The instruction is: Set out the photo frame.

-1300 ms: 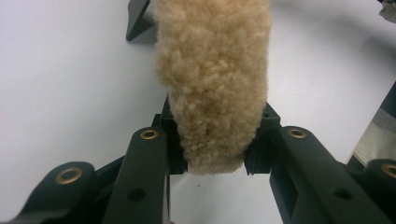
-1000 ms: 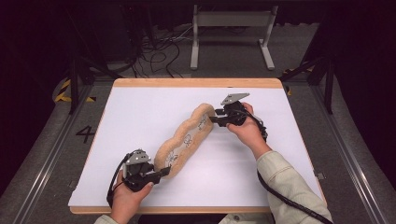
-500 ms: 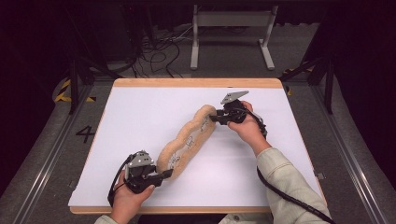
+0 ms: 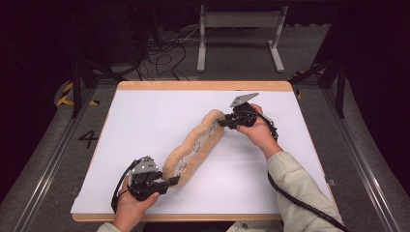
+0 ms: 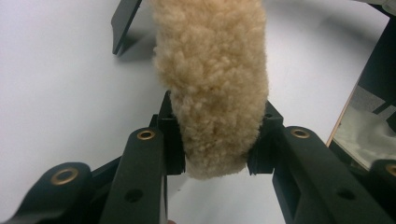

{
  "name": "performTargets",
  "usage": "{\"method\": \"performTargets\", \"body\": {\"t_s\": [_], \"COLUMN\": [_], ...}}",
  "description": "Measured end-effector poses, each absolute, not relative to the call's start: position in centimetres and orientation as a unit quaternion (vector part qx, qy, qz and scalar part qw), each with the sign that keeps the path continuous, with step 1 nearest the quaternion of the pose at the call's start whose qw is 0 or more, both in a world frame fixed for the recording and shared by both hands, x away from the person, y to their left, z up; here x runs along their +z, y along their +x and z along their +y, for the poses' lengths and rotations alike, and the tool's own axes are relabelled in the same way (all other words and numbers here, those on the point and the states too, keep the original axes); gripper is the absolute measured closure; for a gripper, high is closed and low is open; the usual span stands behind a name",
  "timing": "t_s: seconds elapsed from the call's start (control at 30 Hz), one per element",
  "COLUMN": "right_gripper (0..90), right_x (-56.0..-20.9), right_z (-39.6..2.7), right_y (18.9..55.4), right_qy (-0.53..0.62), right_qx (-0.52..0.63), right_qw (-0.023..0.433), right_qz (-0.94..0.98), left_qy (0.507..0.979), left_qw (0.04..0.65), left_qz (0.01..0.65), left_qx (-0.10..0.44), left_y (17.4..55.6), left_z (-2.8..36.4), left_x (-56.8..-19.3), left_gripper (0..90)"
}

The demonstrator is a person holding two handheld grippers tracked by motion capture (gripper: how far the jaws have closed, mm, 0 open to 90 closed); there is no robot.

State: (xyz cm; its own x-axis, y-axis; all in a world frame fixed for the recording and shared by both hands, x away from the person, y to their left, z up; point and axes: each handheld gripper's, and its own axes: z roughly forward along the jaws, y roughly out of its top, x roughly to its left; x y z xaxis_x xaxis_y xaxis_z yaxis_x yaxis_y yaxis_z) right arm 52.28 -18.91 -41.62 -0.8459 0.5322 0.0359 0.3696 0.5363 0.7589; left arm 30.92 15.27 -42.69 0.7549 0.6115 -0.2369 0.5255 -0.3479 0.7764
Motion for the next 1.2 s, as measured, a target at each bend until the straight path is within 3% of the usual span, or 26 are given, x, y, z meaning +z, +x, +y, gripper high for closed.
{"method": "performTargets", "body": {"t_s": [0.57,1.2], "right_gripper": [68.9,68.0], "right_x": [-39.2,-39.7], "right_z": [-24.0,-27.0], "right_y": [47.2,41.9], "right_qy": [0.289,0.342], "right_qx": [0.436,0.434], "right_qw": [0.127,0.154], "right_qz": [0.843,0.819], "left_qy": [0.806,0.805], "left_qw": [0.475,0.501], "left_qz": [0.34,0.3], "left_qx": [0.094,0.102], "left_y": [32.3,36.4], "left_z": [16.0,16.4], "left_x": [-40.9,-41.1], "left_gripper": [67.7,66.8]}}
